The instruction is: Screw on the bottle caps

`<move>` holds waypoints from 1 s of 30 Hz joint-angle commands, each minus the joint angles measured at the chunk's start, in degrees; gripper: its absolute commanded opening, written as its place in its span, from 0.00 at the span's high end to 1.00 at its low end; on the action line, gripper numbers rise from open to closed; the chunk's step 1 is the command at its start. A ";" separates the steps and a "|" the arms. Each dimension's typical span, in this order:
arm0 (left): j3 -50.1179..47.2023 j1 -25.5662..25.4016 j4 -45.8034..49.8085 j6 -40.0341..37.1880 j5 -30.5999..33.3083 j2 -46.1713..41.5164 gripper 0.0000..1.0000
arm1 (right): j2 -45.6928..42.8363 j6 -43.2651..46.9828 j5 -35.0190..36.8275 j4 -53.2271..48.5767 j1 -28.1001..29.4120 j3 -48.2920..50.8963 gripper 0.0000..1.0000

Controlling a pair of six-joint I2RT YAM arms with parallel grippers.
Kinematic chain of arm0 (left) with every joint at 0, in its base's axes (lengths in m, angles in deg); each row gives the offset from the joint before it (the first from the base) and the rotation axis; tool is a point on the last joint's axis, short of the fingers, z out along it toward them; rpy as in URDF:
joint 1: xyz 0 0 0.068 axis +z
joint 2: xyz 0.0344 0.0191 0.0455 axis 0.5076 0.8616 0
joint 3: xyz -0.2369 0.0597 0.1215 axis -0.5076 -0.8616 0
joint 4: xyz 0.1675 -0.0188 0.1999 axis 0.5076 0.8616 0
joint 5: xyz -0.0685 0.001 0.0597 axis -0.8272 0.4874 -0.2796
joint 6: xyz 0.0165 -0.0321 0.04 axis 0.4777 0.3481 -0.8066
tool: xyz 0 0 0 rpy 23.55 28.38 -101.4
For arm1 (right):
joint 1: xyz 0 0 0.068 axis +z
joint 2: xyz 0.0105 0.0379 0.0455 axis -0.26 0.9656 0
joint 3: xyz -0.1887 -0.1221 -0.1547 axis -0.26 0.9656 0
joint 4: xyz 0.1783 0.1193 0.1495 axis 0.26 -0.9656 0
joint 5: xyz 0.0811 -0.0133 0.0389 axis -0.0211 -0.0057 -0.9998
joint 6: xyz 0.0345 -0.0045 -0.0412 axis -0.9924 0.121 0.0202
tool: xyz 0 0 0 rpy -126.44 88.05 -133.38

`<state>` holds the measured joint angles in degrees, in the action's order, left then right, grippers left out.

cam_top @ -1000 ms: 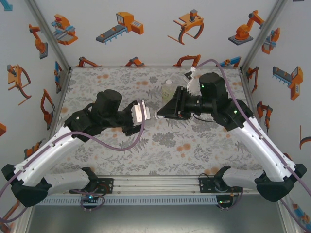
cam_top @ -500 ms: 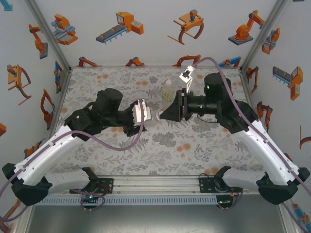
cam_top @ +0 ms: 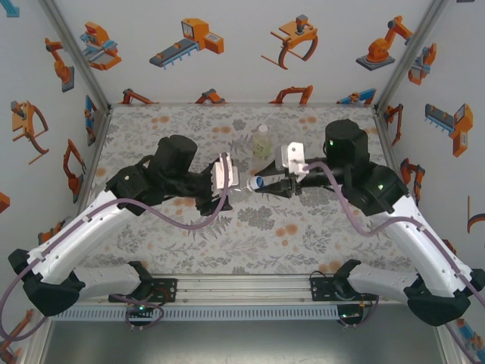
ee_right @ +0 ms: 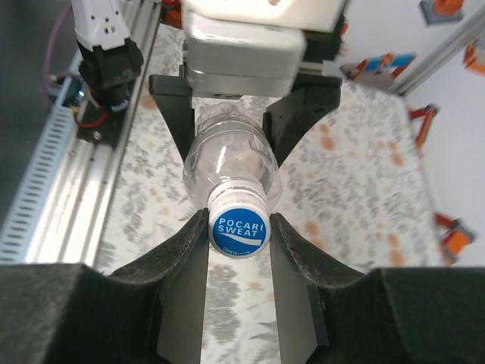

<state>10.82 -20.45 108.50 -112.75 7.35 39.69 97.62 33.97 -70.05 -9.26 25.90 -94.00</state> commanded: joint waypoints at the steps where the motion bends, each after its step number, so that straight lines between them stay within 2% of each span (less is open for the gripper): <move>1: 3.17 -0.46 -3.67 2.62 -4.98 0.72 1.00 | -0.52 12.95 -3.19 -2.27 1.30 1.68 1.00; 7: 4.53 -0.54 -0.99 3.55 -8.11 1.08 1.00 | 0.73 15.58 -5.32 -9.25 1.30 -1.11 1.00; 10: 4.14 -0.71 -0.11 4.03 -7.84 0.63 1.00 | 0.44 14.11 -4.52 -10.75 1.30 -2.20 0.77; 13: 3.45 -0.80 -0.04 4.02 -7.55 -0.24 1.00 | -0.52 9.74 -2.37 -8.91 1.32 -2.11 0.63; 16: 3.09 -1.06 -0.20 4.02 -7.51 -0.81 1.00 | -1.93 4.25 -2.13 -4.23 1.30 -0.43 0.54; 22: 1.80 -1.42 -0.42 4.25 -7.56 -1.51 1.00 | -4.37 -6.43 -0.45 6.02 1.30 2.87 0.47; 30: -0.41 -1.78 -1.57 4.77 -5.29 -2.11 1.00 | -5.45 -11.91 0.33 9.95 1.30 6.07 0.46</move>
<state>11.02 -21.98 108.48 -108.81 1.91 38.30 92.99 26.54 -69.72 -3.40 26.82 -89.15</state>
